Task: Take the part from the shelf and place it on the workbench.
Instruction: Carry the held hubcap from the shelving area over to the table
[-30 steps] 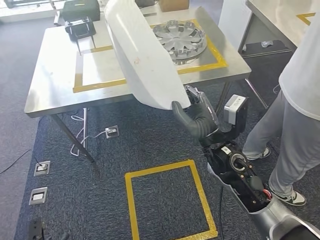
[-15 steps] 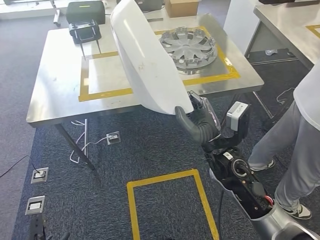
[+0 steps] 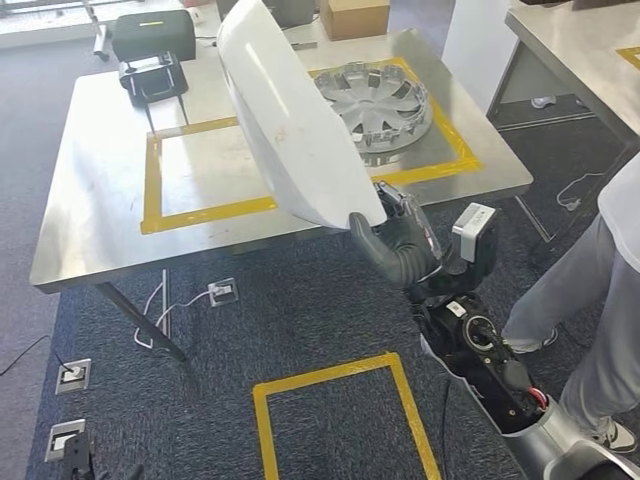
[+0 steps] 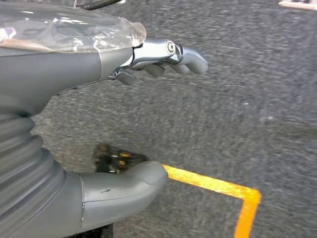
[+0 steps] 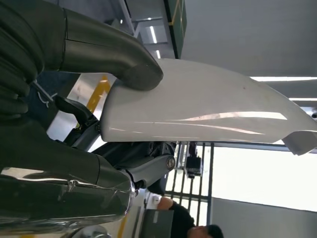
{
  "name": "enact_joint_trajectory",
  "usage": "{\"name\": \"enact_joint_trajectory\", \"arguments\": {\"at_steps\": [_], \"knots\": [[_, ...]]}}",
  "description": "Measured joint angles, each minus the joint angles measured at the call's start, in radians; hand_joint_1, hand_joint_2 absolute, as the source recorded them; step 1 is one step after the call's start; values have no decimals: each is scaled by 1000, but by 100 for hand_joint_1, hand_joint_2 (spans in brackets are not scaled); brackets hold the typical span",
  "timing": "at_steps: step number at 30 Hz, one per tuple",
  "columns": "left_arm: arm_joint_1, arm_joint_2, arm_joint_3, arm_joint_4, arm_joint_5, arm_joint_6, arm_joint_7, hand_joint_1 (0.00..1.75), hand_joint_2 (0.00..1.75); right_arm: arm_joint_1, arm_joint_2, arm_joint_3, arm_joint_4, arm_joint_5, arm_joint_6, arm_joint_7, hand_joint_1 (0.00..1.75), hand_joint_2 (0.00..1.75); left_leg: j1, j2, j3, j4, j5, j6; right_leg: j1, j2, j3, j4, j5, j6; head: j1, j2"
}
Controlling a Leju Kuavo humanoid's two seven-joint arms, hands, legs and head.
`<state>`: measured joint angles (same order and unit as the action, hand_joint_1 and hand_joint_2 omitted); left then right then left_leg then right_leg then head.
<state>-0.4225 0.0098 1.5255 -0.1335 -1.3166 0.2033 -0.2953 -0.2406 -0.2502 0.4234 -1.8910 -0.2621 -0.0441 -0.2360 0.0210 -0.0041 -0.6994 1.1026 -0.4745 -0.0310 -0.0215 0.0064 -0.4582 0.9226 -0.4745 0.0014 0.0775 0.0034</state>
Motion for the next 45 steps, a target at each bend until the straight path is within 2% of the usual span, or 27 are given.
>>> {"name": "enact_joint_trajectory", "arguments": {"at_steps": [2,4,7,8,12,13,14,15,17,18,19,21,23,24,27,28,29,30,32,34,37,38,40,42,43,44,45], "knots": [[1,1,0,0,0,0,0,0,175,0,0,-2,0,0,0,0,175,175,1,7,17,-101,92,1,-1,1,19,3,-20,9,-7,0],[1,2,0,0,-2,0,0,0,175,1,0,-3,-1,1,0,1,175,175,-2,9,25,-149,134,11,2,4,32,8,-40,23,-10,0],[-2,2,0,0,-4,0,0,0,175,2,0,-5,-3,4,0,3,175,175,-4,4,53,-152,124,37,-1,2,38,54,-43,43,-6,0],[-4,1,0,0,-5,0,0,0,175,2,0,-6,-5,6,0,3,175,175,-5,4,65,-153,117,46,-3,1,20,91,-52,45,-4,0],[-5,0,0,0,-8,0,-1,0,175,16,0,-8,-10,10,-4,8,175,175,-14,0,104,-153,83,63,-1,-1,-115,287,-160,47,4,0],[-4,0,0,0,-9,0,-1,0,175,21,0,-9,-10,11,-5,10,175,175,-16,-2,117,-153,72,64,1,-1,-138,295,-180,47,6,0],[-3,0,0,0,-10,0,-1,0,175,25,0,-10,-10,11,-6,11,175,175,-18,-4,133,-152,60,65,2,-1,-149,275,-179,46,8,0],[-3,-1,0,0,-11,-1,-1,0,175,28,0,-11,-11,12,-6,12,175,175,-21,-5,151,-152,47,65,5,-1,-152,233,-149,41,10,0],[-1,-5,0,0,-12,-1,-1,0,175,31,0,-14,-14,13,-7,12,175,175,-25,-7,180,-152,21,62,14,-1,-152,117,-13,23,11,0],[-1,-7,0,0,-12,-2,-1,0,175,33,0,-15,-15,14,-6,12,175,175,-27,-8,188,-151,10,58,19,-1,-151,74,40,15,10,0],[-2,-9,0,0,-12,-2,-1,0,175,35,0,-16,-17,14,-6,13,175,175,-28,-9,192,-149,3,53,23,-2,-152,48,76,7,8,0],[-4,-8,0,0,-12,-2,-2,0,175,35,0,-17,-22,14,-6,14,175,175,-29,-9,197,-143,-5,43,25,-3,-140,35,77,-2,7,0],[-6,-7,0,0,-13,-2,-4,0,175,32,0,-19,-27,14,-6,13,175,175,-27,-7,178,-93,-3,34,20,-3,-118,24,74,-12,5,0],[-7,-7,0,0,-13,-2,-4,0,175,31,1,-20,-29,15,-5,13,175,175,-25,-6,148,-42,-9,28,18,-3,-106,19,70,-16,4,0],[-5,-6,0,0,-14,-3,-4,0,175,30,2,-20,-29,18,-4,14,175,175,-16,-4,19,132,-75,12,16,-2,-80,15,46,-20,1,0],[-4,-6,0,0,-15,-3,-4,0,175,31,2,-20,-29,19,-4,14,175,175,-14,-4,-9,151,-95,9,15,-1,-69,15,36,-19,1,0],[-3,-5,0,0,-17,-4,-4,0,175,31,2,-20,-29,22,-4,15,175,175,-12,-3,-22,136,-94,7,13,0,-55,15,25,-16,1,0],[-3,-5,0,0,-19,-5,-4,0,175,31,2,-20,-30,24,-4,16,175,175,-11,-3,-18,89,-67,6,11,0,-38,15,12,-13,1,0],[-3,-4,0,0,-24,-6,-3,0,175,31,2,-21,-31,28,-4,17,175,175,-12,1,14,-53,43,10,10,0,-12,16,-14,-4,-3,0],[-3,-3,0,0,-26,-6,0,0,175,32,2,-21,-34,30,-4,19,175,175,-16,5,33,-134,114,22,12,3,2,14,-34,7,-8,0],[-8,-3,0,0,-29,-6,2,0,175,32,3,-23,-40,32,-5,21,175,175,-18,5,48,-150,117,45,13,4,9,27,-38,24,-4,0],[-9,-3,0,0,-30,-6,2,0,175,32,3,-23,-42,32,-5,21,175,175,-16,5,58,-153,112,53,11,2,-4,59,-38,27,-3,0],[-11,-3,0,0,-30,-6,2,0,175,33,4,-24,-43,33,-5,21,175,175,-15,3,82,-158,98,64,10,0,-67,176,-61,33,1,0],[-11,-3,0,0,-30,-6,2,0,175,37,4,-24,-43,33,-6,21,175,175,-16,1,103,-158,80,68,11,0,-148,300,-121,38,4,0],[-10,-3,0,0,-30,-6,2,0,175,40,4,-24,-43,34,-6,21,175,175,-16,0,115,-158,70,68,11,0,-176,328,-145,40,5,0],[-10,-4,0,0,-30,-6,2,0,175,42,4,-24,-43,34,-6,22,175,175,-17,-2,129,-158,60,68,11,0,-190,323,-151,40,7,0],[-10,-4,0,0,-30,-6,2,0,175,43,4,-25,-43,34,-7,22,175,175,-18,-4,144,-158,50,68,11,0,-189,286,-130,37,9,0]]}}
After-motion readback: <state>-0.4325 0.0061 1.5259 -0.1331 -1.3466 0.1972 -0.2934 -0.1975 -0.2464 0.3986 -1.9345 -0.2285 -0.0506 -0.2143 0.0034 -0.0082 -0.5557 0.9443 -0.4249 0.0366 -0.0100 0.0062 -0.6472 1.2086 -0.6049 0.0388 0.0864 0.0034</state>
